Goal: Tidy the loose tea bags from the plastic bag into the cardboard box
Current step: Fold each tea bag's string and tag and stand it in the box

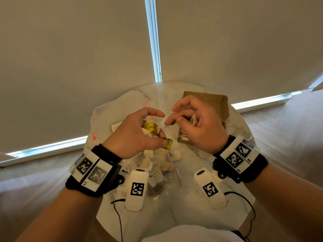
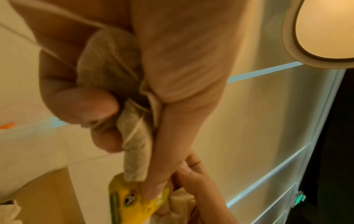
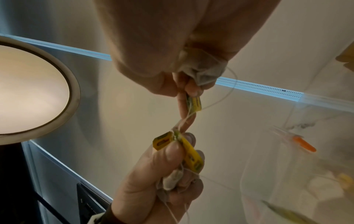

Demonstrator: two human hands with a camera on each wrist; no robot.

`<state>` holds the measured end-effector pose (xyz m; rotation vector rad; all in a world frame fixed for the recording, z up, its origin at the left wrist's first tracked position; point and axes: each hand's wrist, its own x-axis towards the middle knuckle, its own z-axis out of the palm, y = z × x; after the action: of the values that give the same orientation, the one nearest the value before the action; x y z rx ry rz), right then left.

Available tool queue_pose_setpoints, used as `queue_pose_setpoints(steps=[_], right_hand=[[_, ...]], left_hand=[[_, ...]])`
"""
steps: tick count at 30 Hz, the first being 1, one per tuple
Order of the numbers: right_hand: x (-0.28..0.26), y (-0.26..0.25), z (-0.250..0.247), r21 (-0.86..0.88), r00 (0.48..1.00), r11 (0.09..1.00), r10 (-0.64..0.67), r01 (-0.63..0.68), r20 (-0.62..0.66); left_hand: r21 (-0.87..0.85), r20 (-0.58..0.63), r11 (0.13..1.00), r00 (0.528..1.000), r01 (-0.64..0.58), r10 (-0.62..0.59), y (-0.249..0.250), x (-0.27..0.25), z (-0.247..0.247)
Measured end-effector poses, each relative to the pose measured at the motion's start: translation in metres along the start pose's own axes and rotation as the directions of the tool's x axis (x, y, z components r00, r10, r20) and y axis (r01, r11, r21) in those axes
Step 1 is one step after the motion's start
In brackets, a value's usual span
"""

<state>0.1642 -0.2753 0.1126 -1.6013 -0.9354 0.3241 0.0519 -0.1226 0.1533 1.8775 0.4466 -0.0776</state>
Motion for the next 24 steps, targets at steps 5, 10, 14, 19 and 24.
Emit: queue_pose_setpoints(steps=[5, 10, 14, 19, 24], right_hand=[[0.0005, -0.0053, -0.0007, -0.041, 1.0, 0.999, 0.019, -0.019, -0.01], [0.0005, -0.0055, 0.0005, 0.008, 0.999, 0.999, 0.042, -0.042, -0.025], [0.0017, -0.0047, 0.0012, 0.068, 0.996, 0.996, 0.063, -0.059, -0.06], [0.0043, -0.0003, 0.0007, 0.108, 0.99, 0.989, 0.113, -0.104, -0.08], [0.0057, -0.0002, 0.0003, 0.16, 0.982, 0.972, 0.184, -0.174, -0.049]], left_hand=[[0.034, 0.011, 0.999, 1.0, -0.007, 0.006, -0.0019, 0.0006, -0.0006], [0.047, 0.024, 0.999, 1.0, -0.013, 0.012, -0.0042, 0.0031, 0.0008], [0.063, 0.019, 0.998, 0.999, -0.031, 0.03, -0.0047, 0.0055, 0.0026], [0.104, 0.007, 0.993, 0.998, -0.063, 0.063, -0.0055, 0.0076, 0.0024], [0.11, -0.012, 0.99, 0.995, -0.093, 0.095, -0.0064, 0.0089, 0.0013]])
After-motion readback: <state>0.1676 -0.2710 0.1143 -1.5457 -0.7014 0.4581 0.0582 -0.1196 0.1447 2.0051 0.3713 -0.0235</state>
